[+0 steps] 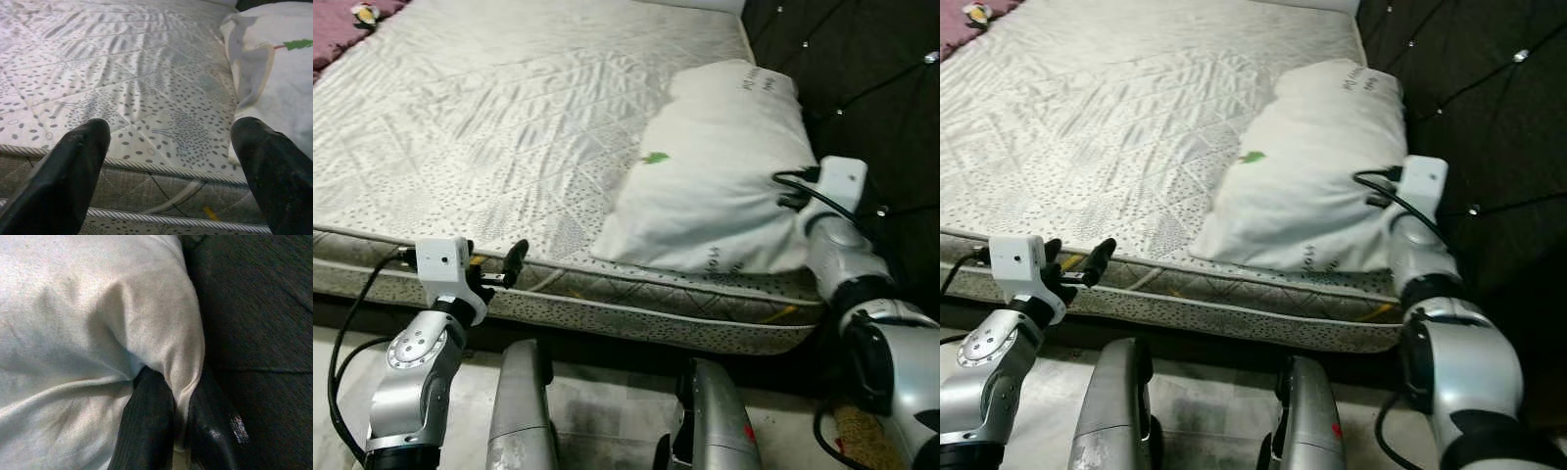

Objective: Clean up the room

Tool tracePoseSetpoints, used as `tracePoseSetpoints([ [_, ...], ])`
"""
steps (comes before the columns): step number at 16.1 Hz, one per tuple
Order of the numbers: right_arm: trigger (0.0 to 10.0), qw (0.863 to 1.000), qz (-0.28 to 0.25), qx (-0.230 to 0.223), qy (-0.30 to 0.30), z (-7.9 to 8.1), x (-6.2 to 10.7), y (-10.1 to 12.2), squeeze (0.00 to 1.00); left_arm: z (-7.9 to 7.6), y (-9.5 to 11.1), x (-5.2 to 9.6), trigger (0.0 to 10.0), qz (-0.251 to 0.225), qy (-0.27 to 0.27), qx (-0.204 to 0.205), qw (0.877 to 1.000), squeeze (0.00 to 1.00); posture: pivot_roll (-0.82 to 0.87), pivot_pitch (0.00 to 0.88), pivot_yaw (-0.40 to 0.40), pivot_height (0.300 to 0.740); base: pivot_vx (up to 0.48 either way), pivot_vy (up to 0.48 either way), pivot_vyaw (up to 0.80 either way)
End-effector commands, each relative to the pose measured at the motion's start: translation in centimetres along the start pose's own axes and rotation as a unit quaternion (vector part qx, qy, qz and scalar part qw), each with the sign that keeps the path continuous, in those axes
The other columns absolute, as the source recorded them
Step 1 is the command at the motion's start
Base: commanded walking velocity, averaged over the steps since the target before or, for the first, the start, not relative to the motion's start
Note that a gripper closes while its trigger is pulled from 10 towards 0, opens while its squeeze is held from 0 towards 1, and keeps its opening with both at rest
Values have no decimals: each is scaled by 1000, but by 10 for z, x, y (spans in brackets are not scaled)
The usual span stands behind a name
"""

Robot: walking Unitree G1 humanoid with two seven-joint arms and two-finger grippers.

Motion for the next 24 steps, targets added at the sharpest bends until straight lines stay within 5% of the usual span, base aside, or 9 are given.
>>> tracePoseSetpoints([
  [1,0,998,-34,-14,-51,-26,1,10,0,1,-2,2,0,-1,-1,4,1000,0,78,0,-92,542,0,0,0],
  [7,0,999,-18,-21,-47,-12,16,-37,0,0,1,0,0,-6,-10,-2,1000,0,54,0,-74,542,0,0,0],
  [8,0,998,-9,-36,-45,-9,20,-47,0,0,-1,-1,7255,2,-11,-7,1000,0,45,0,-67,542,0,0,0],
  [9,0,999,-2,-45,-25,0,24,-56,0,-2,-3,-2,10000,5,-10,-8,1000,0,42,0,-65,542,0,0,0],
  [13,0,999,8,-39,10,12,17,-44,0,-3,-5,-7,10000,7,-5,-10,1000,0,40,0,-66,542,0,0,0],
  [16,0,1000,-13,6,25,3,2,7,0,-5,-7,-10,10000,6,-1,-7,1000,0,46,0,-79,542,0,0,0],
  [20,0,994,-74,77,-40,-41,-1,74,0,2,-6,-8,10000,0,17,-10,1000,0,58,0,-95,542,0,0,0],
  [22,0,992,-72,83,-55,-51,0,77,0,4,-6,-7,10000,0,22,-11,1000,0,61,0,-99,542,0,0,0],
  [24,0,991,-32,55,-114,-84,4,61,0,6,-5,-8,10000,-2,27,-14,1000,0,67,0,-101,542,0,0,0],
])
Point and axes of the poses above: a point about 5 cm out from each wrist's last joint towards the gripper, its own x axis pointing back from the gripper into the wrist, its own y axis along the axis of the wrist's last joint, z = x × y, the point moved 1 cm from there along -x, pointing out of the wrist towards the gripper, and after that the axes turned 3 degrees about x, right-handed, at the moved point
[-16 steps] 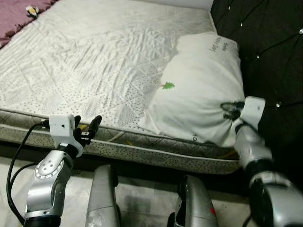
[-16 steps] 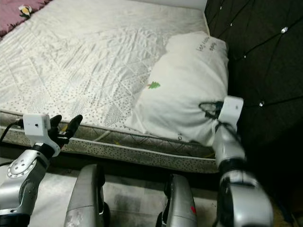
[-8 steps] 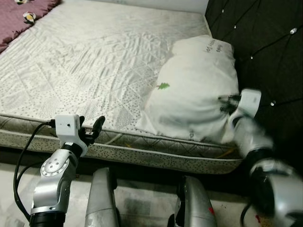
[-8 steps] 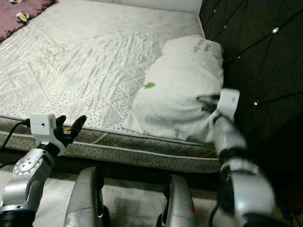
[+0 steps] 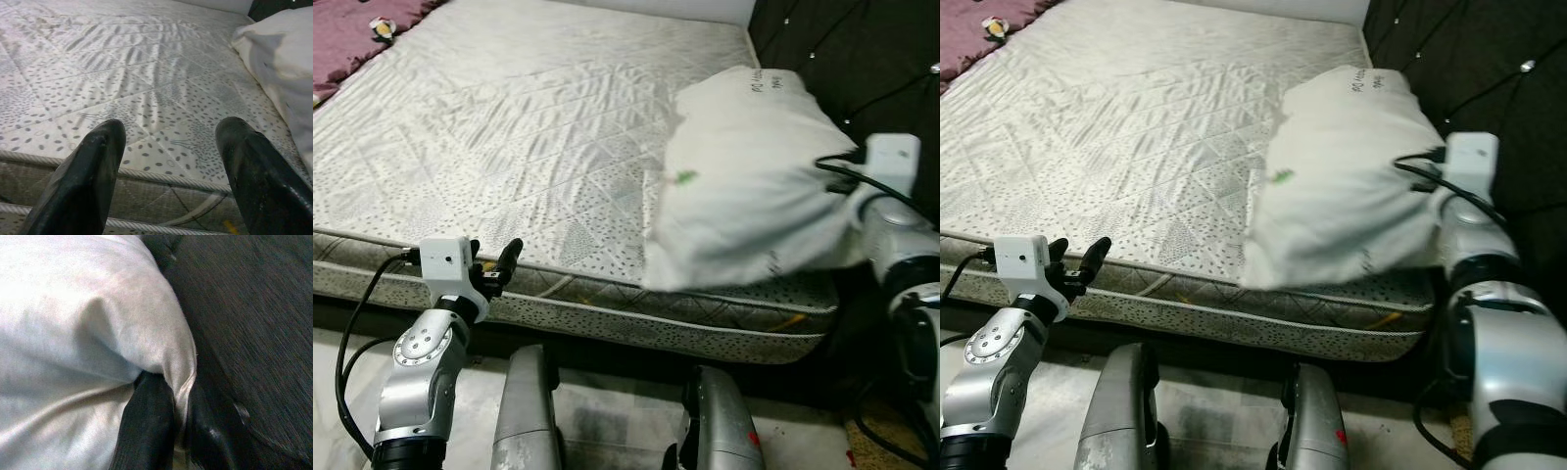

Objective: Clean up the room

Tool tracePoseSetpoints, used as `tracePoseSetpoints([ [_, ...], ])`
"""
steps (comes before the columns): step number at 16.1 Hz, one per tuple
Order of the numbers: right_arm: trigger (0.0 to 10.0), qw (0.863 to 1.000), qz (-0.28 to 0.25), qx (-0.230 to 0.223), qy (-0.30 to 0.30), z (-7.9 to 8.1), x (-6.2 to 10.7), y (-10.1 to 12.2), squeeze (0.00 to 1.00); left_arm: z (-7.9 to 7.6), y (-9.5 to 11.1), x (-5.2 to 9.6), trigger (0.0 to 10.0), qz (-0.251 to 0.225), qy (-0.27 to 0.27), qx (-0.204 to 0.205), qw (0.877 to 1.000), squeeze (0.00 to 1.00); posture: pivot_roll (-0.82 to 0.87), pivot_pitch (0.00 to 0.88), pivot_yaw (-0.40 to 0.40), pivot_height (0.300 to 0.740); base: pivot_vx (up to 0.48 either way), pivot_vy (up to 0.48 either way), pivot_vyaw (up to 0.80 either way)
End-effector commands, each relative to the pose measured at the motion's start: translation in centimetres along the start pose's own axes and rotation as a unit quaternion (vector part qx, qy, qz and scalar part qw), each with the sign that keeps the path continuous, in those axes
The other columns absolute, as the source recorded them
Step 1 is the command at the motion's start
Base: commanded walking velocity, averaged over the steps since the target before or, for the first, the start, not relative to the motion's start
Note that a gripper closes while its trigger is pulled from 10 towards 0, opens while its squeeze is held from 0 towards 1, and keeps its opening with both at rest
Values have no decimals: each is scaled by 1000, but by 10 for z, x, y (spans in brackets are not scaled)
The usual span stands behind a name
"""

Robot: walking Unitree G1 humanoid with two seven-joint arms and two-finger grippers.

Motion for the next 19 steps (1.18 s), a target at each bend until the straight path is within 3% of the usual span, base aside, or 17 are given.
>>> tracePoseSetpoints([
  [1,0,997,-28,-21,-67,-36,2,18,0,3,0,0,10000,2,8,-7,1000,0,73,0,-102,542,0,0,0],
  [3,0,997,-36,-23,-66,-37,2,15,0,5,1,0,10000,2,11,-7,1000,0,72,0,-102,542,0,0,0],
  [5,0,997,-66,-9,-26,-14,2,8,0,5,-1,2,10000,5,13,-6,1000,0,67,0,-99,542,0,0,0],
  [6,0,997,-66,-9,-26,-14,2,8,0,5,-1,2,10000,5,13,-6,1000,0,67,0,-99,542,0,0,0],
  [7,0,998,-60,-33,7,9,4,-7,0,3,-4,3,10000,9,10,-5,1000,0,59,0,-92,542,0,0,0],
  [8,8275,997,-48,-50,40,30,6,-19,0,1,-5,3,10000,12,8,-5,1000,0,55,0,-89,542,0,0,0],
  [9,10000,996,-48,-51,49,36,7,-22,0,1,-5,3,10000,13,8,-5,1000,0,54,0,-88,542,0,0,0],
  [13,10000,995,-33,-57,75,62,10,-32,0,3,-4,1,10000,12,12,-9,1000,0,60,0,-94,542,0,0,0],
  [14,10000,994,-22,-69,82,68,12,-36,1000,3,-5,2,10000,11,13,-9,1000,0,65,0,-102,542,0,0,0],
  [18,10000,988,-32,-83,128,101,19,-34,1000,1,-15,10,10000,22,20,-3,1000,0,69,0,-111,542,0,0,0],
  [19,10000,989,-34,-83,116,101,18,-31,1000,2,-13,9,10000,19,20,-3,1000,0,70,0,-104,542,0,0,0],
])
Point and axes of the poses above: a point about 5 cm out from each wrist's last joint towards the gripper, its own x axis pointing back from the gripper into the wrist, its own y axis along the axis of the wrist's last joint, z = x × y, the point moved 1 cm from there along -x, pointing out of the wrist towards the gripper, and after that the axes turned 3 degrees about x, right-handed, at the moved point
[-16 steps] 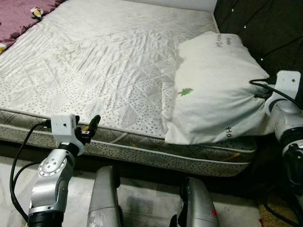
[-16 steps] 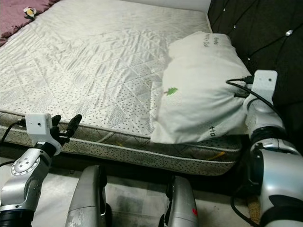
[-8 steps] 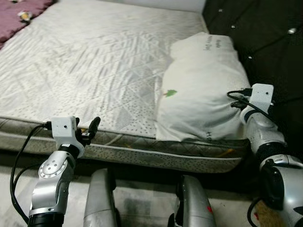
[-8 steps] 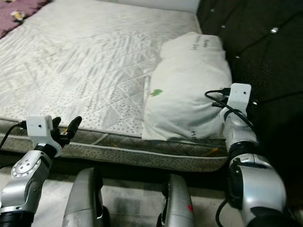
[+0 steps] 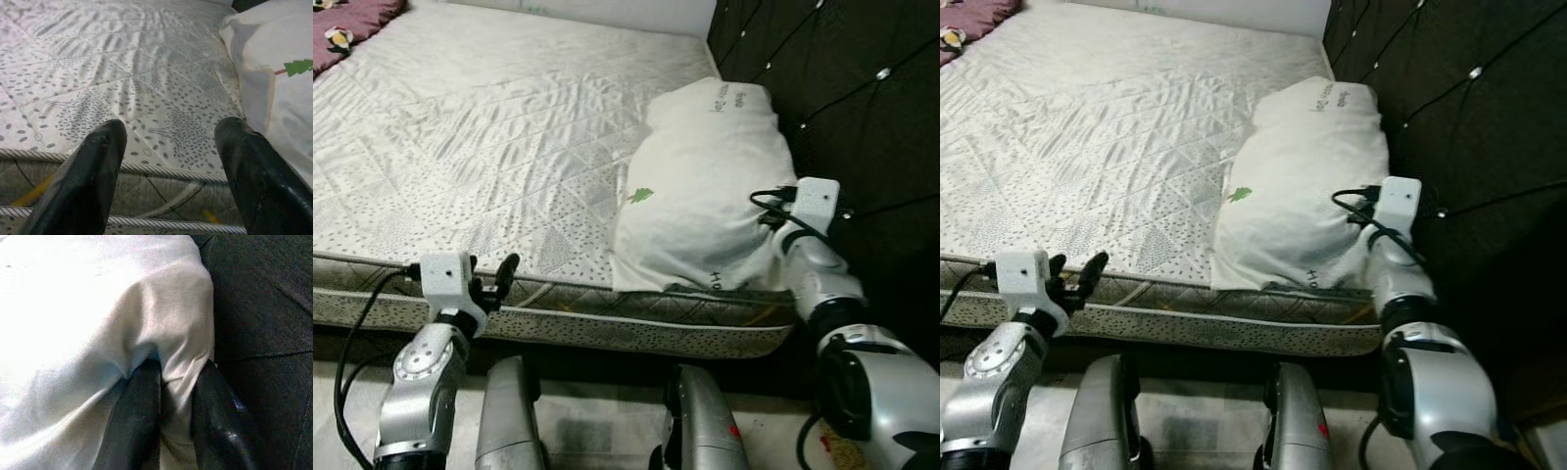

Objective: Clean up the room

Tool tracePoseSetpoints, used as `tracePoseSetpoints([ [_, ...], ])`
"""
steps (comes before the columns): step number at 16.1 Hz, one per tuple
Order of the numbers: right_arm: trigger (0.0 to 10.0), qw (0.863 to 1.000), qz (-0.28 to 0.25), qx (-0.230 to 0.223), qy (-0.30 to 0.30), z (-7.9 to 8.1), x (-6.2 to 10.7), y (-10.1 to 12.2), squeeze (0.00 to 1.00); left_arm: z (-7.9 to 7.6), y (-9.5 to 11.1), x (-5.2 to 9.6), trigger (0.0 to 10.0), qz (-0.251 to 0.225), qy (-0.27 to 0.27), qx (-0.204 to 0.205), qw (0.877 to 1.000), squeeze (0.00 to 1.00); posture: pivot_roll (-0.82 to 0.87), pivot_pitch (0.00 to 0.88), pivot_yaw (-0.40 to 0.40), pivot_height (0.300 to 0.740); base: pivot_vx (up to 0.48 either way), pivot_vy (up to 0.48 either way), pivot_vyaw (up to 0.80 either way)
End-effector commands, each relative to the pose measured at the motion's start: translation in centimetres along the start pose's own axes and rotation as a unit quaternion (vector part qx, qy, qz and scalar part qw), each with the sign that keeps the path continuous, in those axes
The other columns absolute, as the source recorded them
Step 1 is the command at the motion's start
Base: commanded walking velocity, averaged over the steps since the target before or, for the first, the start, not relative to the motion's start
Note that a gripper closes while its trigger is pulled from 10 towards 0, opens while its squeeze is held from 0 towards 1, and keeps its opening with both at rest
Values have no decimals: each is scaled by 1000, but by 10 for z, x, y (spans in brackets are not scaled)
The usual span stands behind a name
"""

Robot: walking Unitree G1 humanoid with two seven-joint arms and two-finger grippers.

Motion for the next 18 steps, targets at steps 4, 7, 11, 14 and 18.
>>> tracePoseSetpoints([
  [4,10000,997,-66,17,-37,-6,0,26,1000,3,9,-5,10000,-13,4,-9,1000,0,60,0,-98,542,0,0,0],
  [7,10000,989,-128,22,-72,-18,8,35,1000,-1,12,-6,10000,-20,4,-5,1000,0,49,0,-97,542,0,0,0],
  [11,10000,986,-162,-26,-12,9,31,15,1000,-3,7,-3,10000,-16,4,-2,1000,0,39,0,-95,542,0,0,0],
  [14,10000,984,-156,-52,73,40,49,1,1000,-3,7,-5,10000,-15,1,0,1000,0,26,0,-82,552,0,0,0],
  [18,10000,980,-154,-63,108,64,59,6,0,-8,9,-13,10000,-20,-11,0,1000,0,23,0,-87,596,0,0,0],
])
Point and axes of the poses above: a point about 5 cm out from each wrist's last joint towards the gripper, its own x axis pointing back from the gripper into the wrist, its own y axis along the axis of the wrist's last joint, z = x × y, the point moved 1 cm from there along -x, pointing out of the wrist towards the gripper, and after that the axes turned 3 degrees about x, right-handed, at the moved point
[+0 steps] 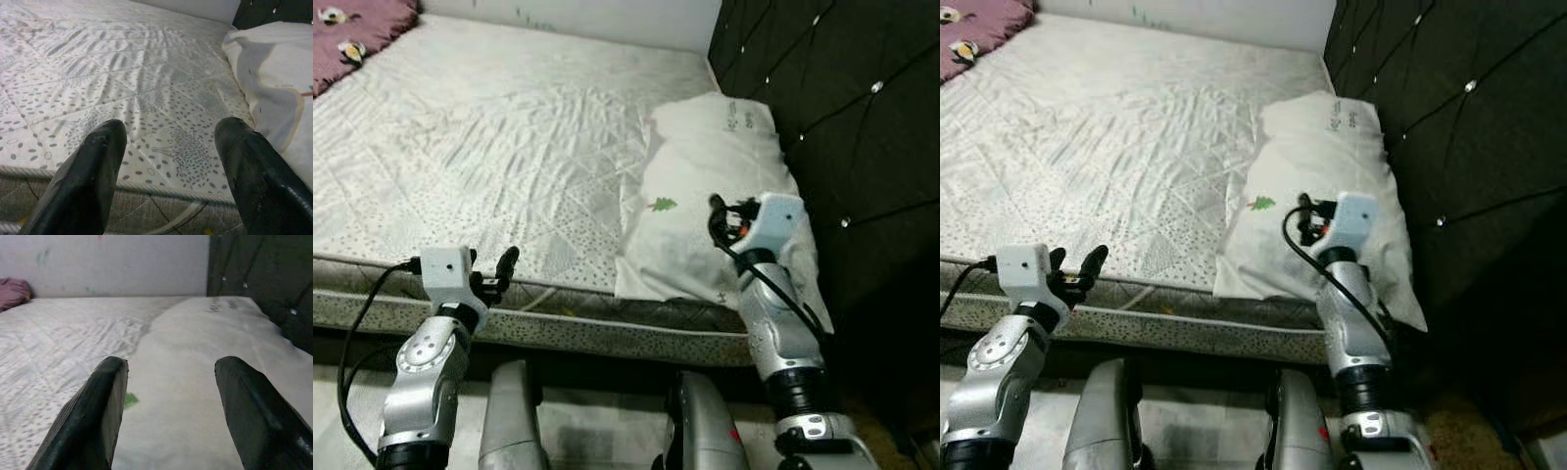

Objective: Clean up the room

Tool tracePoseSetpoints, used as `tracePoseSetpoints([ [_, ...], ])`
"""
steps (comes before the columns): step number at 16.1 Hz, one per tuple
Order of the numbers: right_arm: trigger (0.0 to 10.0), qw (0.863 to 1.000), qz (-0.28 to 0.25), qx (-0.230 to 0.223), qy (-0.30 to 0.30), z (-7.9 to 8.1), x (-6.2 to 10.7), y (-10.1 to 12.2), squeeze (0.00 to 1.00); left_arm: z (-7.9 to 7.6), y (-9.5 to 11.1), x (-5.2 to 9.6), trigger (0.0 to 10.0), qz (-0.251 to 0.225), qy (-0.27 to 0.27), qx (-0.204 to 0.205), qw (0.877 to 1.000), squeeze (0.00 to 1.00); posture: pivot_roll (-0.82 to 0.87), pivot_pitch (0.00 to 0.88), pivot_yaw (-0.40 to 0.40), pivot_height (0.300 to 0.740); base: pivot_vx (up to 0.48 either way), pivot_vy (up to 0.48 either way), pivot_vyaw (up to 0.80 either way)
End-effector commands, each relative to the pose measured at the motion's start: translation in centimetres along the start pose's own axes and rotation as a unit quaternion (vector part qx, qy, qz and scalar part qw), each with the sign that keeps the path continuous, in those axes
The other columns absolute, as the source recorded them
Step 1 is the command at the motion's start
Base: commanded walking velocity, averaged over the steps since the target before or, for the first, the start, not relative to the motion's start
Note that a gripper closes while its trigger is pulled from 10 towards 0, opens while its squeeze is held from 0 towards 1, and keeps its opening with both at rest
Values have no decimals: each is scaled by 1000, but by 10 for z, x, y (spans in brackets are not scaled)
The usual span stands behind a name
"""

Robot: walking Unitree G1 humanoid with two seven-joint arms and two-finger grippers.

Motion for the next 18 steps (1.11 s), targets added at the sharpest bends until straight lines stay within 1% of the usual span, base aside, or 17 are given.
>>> tracePoseSetpoints([
  [1,10000,1000,-2,4,12,3,2,6,0,-5,5,-7,10000,-8,-12,-2,1000,0,19,0,-91,611,0,0,0],
  [2,10000,1000,-4,5,17,5,2,8,0,-4,4,-9,10000,-7,-11,1,1000,0,14,0,-92,621,0,0,0],
  [4,10000,1000,9,-11,0,1,7,1,0,-4,4,-13,10000,-1,-15,-8,1000,0,9,0,-79,651,0,0,0],
  [6,10000,1000,14,-18,-3,1,11,-3,0,-4,5,-14,10000,-5,-17,-6,1000,0,7,0,-63,671,0,0,0],
  [7,10000,1000,19,-22,3,5,12,-5,0,-3,6,-15,10000,-6,-17,-6,1000,0,7,0,-69,681,0,0,0],
  [9,10000,999,34,-27,29,17,13,-11,0,-5,5,-17,10000,-12,-13,1,1000,0,18,0,-88,706,0,0,0],
  [10,10000,998,41,-28,38,21,12,-15,0,-8,2,-16,10000,-13,-11,10,1000,0,32,0,-111,721,0,0,0],
  [12,10000,997,50,-34,40,26,10,-20,0,-13,-4,-14,10000,-9,-14,14,1000,0,46,0,-115,740,0,0,0],
  [13,10000,997,52,-36,40,29,9,-22,0,-13,-6,-13,10000,-7,-16,14,1000,0,50,0,-112,740,0,0,0],
  [15,10000,997,53,-38,41,30,10,-23,0,-12,-5,-13,10000,-7,-20,12,1000,0,54,0,-105,740,0,0,0],
  [18,10000,997,55,-36,33,26,13,-26,0,-11,-2,-15,10000,-13,-28,3,1000,0,54,0,-103,740,0,0,0],
])
Point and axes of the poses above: a point about 5 cm out from each wrist's last joint towards the gripper, its own x axis pointing back from the gripper into the wrist, its own y axis along the axis of the wrist's last joint, z = x × y, the point moved 1 cm from there along -x, pointing out of the wrist towards the gripper, and after that the axes turned 3 degrees about x, right-handed, at the moved point
